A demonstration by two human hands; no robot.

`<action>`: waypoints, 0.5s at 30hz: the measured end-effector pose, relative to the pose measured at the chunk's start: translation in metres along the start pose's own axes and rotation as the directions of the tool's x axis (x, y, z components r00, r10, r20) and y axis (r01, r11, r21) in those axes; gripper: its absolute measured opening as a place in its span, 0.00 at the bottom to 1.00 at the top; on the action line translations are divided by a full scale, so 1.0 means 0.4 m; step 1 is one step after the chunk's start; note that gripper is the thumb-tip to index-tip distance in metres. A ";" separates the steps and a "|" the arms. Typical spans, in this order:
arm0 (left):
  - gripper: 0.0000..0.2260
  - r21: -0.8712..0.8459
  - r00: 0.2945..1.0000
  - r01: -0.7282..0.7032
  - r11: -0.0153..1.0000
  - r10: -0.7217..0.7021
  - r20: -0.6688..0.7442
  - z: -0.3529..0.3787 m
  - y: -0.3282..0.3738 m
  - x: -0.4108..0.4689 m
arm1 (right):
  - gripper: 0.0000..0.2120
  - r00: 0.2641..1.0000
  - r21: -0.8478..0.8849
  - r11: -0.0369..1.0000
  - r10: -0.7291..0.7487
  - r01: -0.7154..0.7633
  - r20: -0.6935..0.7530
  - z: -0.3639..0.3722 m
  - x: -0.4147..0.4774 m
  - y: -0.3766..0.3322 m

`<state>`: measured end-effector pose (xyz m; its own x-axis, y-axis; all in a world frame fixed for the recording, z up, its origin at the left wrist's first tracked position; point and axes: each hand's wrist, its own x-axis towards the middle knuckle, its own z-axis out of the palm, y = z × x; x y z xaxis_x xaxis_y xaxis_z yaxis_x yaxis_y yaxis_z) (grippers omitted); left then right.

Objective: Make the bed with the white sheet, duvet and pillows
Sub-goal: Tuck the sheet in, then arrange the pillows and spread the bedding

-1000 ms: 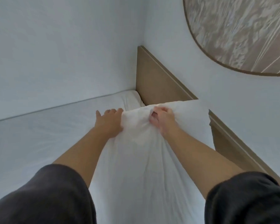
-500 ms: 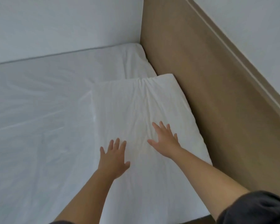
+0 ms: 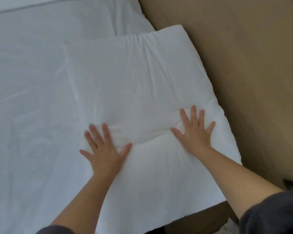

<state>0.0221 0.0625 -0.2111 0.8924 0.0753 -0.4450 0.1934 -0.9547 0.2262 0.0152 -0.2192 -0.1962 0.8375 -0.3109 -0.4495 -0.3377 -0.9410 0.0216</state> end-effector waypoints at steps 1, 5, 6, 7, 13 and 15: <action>0.49 -0.078 0.998 0.059 0.995 -0.058 0.005 -0.010 0.000 0.011 | 0.40 0.997 0.045 0.996 0.072 -0.073 0.020 -0.008 0.002 0.022; 0.55 -0.515 0.963 0.261 0.817 -0.257 0.080 -0.063 0.004 0.089 | 0.48 0.963 0.265 0.927 0.238 -0.264 0.127 -0.054 0.052 0.077; 0.55 -0.606 0.950 0.297 0.738 -0.290 0.112 -0.074 -0.001 0.114 | 0.50 0.957 0.309 0.907 0.253 -0.286 0.146 -0.064 0.072 0.082; 0.55 -0.670 0.936 0.332 0.664 -0.320 0.148 -0.080 -0.007 0.138 | 0.51 0.950 0.348 0.885 0.269 -0.310 0.162 -0.069 0.097 0.085; 0.49 -0.761 0.863 0.482 0.434 -0.384 0.328 -0.031 -0.034 0.242 | 0.57 0.903 0.682 0.593 0.276 -0.429 0.328 -0.055 0.266 0.106; 0.47 -0.771 0.858 0.488 0.410 -0.384 0.339 -0.003 -0.033 0.260 | 0.55 0.895 0.724 0.527 0.233 -0.446 0.382 -0.037 0.311 0.130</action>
<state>0.1130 0.0834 -0.2594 0.5533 0.3339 -0.7631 0.8291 -0.1327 0.5431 0.1081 -0.3086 -0.2379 0.5066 -0.4461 -0.7378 -0.8622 -0.2602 -0.4347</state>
